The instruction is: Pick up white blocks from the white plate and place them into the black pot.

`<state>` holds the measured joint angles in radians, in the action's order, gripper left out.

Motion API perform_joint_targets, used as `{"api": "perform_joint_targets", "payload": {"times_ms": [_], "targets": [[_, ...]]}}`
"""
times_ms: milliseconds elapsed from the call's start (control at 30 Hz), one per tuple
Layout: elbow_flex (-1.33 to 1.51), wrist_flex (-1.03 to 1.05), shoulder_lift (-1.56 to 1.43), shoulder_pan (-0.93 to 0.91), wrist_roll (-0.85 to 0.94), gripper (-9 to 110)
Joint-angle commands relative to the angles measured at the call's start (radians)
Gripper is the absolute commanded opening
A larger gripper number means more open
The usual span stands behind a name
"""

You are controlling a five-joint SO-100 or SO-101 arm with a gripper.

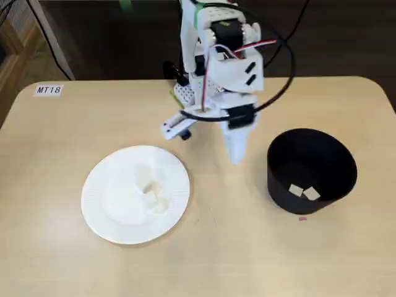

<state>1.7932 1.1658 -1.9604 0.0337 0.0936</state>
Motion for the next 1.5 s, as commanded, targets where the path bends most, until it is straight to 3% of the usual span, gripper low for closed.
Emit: {"api": "perform_joint_targets", "payload": {"times_ms": [0,200,567,833,933,1033,1467], "targets": [[-0.014,0.018,-0.011,-0.109,-0.026,-2],[-0.012,0.034,0.023,-0.245,-0.124,-2],[0.017,0.147,0.055,-0.324,-0.448,-2],[-0.037,0.156,0.204,-0.39,-0.417,-2],[-0.064,0.155,0.247,-0.408,-0.36,21],[-0.066,0.149,0.285,-0.422,-0.354,29],[-0.29,0.164,0.554,-0.471,-0.278,33]]}}
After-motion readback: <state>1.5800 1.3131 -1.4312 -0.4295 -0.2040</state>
